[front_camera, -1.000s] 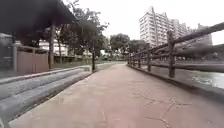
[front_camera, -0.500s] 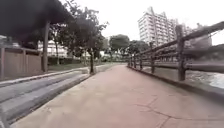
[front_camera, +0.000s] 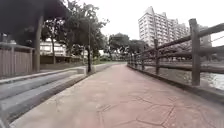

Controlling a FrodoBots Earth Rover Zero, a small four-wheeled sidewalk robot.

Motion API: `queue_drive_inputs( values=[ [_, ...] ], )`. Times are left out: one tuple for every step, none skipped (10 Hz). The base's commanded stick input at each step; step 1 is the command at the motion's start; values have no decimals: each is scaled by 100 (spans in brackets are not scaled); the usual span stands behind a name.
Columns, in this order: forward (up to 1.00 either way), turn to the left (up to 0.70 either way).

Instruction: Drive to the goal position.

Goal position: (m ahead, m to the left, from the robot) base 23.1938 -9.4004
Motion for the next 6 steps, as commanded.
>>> queue_drive_inputs(
  values=[
    [100, 0],
    [100, 0],
    [100, 0],
    [100, 0],
    [100, 0],
    [100, 0]
  ],
)
